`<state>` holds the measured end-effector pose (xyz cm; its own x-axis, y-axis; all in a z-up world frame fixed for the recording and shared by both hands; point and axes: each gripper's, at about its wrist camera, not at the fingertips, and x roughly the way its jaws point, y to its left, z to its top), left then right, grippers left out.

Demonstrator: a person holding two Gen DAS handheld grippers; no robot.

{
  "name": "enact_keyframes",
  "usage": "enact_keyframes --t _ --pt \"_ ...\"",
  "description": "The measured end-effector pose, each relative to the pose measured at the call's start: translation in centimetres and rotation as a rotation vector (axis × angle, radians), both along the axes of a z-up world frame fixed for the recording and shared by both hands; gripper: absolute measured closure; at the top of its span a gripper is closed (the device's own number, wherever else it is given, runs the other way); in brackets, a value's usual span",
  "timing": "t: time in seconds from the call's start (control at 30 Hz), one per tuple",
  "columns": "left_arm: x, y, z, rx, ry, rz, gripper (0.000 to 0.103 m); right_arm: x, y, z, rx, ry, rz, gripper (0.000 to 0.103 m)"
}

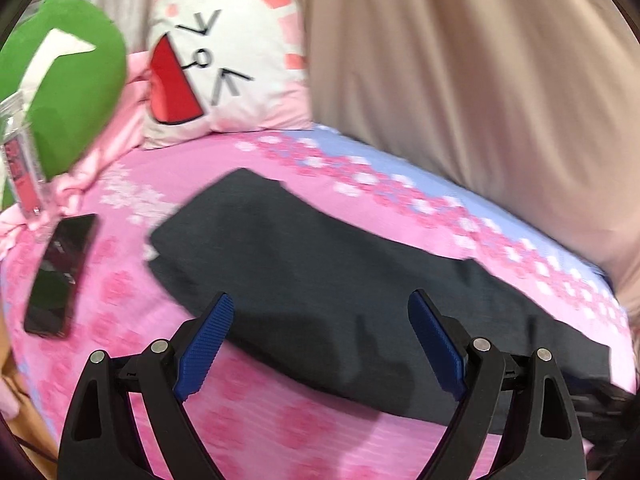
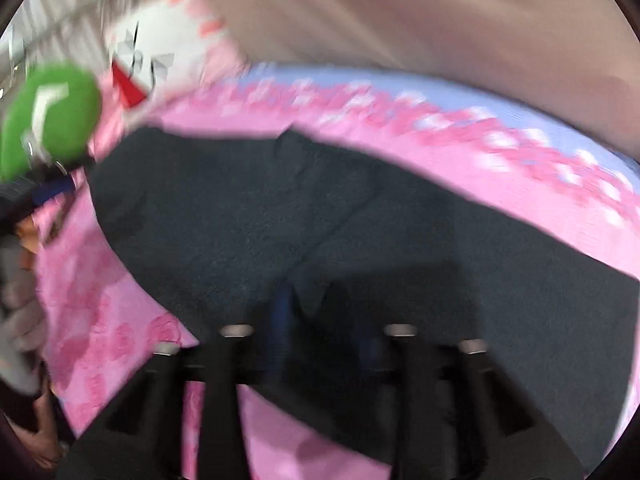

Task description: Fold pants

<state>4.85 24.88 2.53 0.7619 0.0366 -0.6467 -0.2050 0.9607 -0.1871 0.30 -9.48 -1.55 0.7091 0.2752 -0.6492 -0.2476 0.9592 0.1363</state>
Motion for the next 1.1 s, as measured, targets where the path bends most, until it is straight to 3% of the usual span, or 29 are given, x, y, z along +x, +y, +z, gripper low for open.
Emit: enact_keyframes --t 0.03,0.1,0.23,0.3,0.4,0.43,0.5,0.57,0.6,0.63,0.67,0.73,0.9,1.1 --pt "0.3 1.4 -0.2 -0.016 0.015 0.016 0.016 -1.4 -2.3 0.7 0.014 -0.028 -0.056 0.029" --pt "0.8 4.3 -0.7 -0.076 0.036 0.048 0.016 -3.6 -6.9 1.2 0.030 -0.038 -0.170 0.029" --pt "2.6 9.7 -2.2 -0.172 0.097 0.163 0.016 -6.1 -15.5 -0.9 0.091 0.053 -0.379 0.028" --pt "3.3 10.7 -3.0 -0.180 0.123 0.196 0.016 -6.5 -17.7 -2.5 0.166 0.101 -0.408 0.028" --pt "4.7 11.6 -5.0 -0.262 0.185 0.200 0.016 -6.0 -18.9 -4.6 0.249 0.148 -0.409 0.028" --pt "5.0 11.5 -5.6 -0.285 0.195 0.198 0.015 -5.9 -18.6 -4.6 0.259 0.133 -0.404 0.020" --pt "5.4 10.7 -5.5 -0.236 0.192 0.192 0.014 -5.2 -18.2 -4.6 0.270 0.125 -0.381 0.017" --pt "5.5 10.1 -5.5 -0.210 0.185 0.194 0.015 -4.6 -17.7 -4.9 0.318 0.129 -0.345 0.042" --pt "5.5 10.0 -5.6 -0.207 0.183 0.192 0.016 -3.6 -17.0 -4.9 0.320 0.125 -0.346 0.046" --pt "5.5 9.9 -5.5 -0.197 0.180 0.195 0.027 -3.2 -16.8 -4.9 0.333 0.129 -0.335 0.080" --pt "5.5 9.9 -5.5 -0.190 0.178 0.196 0.035 -3.1 -16.9 -4.8 0.365 0.125 -0.329 0.082" --pt "5.4 9.8 -4.9 -0.163 0.173 0.200 0.084 -3.8 -17.1 -4.0 0.356 0.088 -0.330 0.084" --pt "4.7 9.0 -2.0 -0.176 0.116 0.136 0.089 -6.9 -19.7 -1.4 0.344 0.007 -0.336 0.088" --pt "2.6 2.9 1.3 -0.219 0.077 -0.054 0.089 -11.9 -25.3 0.5 0.275 -0.039 -0.434 0.090"
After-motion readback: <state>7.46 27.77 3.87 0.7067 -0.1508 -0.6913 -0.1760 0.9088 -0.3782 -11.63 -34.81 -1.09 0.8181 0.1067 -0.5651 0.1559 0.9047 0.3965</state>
